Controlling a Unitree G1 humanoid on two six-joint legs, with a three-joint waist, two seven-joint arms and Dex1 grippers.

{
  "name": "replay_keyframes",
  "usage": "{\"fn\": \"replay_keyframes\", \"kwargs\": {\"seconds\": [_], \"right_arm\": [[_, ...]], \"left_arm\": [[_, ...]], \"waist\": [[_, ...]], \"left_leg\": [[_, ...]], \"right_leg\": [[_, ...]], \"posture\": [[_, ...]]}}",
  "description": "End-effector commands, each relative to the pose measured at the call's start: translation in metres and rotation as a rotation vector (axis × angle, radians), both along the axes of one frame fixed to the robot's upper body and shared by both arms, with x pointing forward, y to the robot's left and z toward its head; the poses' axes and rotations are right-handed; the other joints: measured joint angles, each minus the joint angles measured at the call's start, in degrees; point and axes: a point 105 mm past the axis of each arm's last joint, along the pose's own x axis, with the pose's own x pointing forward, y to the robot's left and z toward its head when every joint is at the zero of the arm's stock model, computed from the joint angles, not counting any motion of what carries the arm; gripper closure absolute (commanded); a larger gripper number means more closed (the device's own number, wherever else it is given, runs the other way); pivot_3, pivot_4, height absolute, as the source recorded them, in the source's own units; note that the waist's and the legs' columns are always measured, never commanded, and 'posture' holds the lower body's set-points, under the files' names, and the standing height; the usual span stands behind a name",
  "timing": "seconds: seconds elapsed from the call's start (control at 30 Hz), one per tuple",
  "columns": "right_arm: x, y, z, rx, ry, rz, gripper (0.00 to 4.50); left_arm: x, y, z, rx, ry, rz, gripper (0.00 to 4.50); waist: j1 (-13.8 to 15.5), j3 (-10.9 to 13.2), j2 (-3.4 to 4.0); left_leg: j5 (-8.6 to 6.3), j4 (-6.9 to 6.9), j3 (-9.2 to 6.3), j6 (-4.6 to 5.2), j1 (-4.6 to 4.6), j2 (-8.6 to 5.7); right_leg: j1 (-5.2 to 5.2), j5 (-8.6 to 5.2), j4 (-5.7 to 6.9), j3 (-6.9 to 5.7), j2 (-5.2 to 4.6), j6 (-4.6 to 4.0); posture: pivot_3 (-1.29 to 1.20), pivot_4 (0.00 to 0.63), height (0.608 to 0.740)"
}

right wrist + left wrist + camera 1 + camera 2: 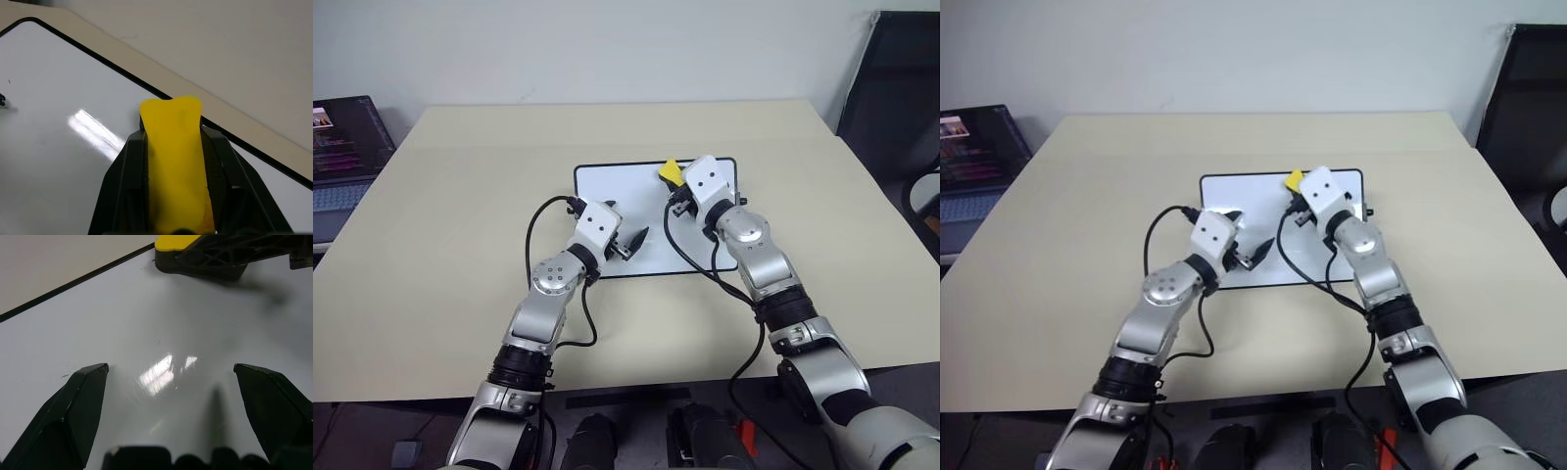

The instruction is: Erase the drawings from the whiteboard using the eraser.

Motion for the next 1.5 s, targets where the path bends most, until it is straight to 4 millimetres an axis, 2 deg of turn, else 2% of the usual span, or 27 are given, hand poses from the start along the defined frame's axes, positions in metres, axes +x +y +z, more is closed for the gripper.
{"fn": "replay_keyframes", "kwargs": {"seconds": [0.03,0.7,1.5], "right_arm": [[0.0,0.006,0.013,0.015,-0.05,0.016,3.37],[-0.01,0.018,0.004,0.016,-0.032,0.071,3.37],[0.002,0.006,0.004,-0.023,-0.033,0.024,3.37]], "left_arm": [[-0.002,0.002,0.015,-0.006,-0.056,0.001,0.0],[-0.006,0.0,0.013,-0.005,-0.053,-0.003,0.0],[-0.006,-0.001,0.012,-0.009,-0.052,-0.002,0.0]], "waist": [[0.0,0.0,0.0],[0.0,0.0,0.0],[0.1,0.0,0.01]], "left_leg": [[0.0,0.0,-0.01,0.0,0.01,0.0],[0.0,0.01,0.01,0.0,0.04,0.01],[0.0,0.03,0.0,0.01,0.08,0.0]], "right_leg": [[0.0,0.0,0.01,0.0,0.0,0.0],[0.0,0.0,0.07,0.01,0.01,-0.01],[0.01,0.0,0.14,0.01,0.01,-0.01]], "posture": [[0.0,0.15,0.74],[0.0,0.15,0.74],[0.0,0.15,0.74]]}}
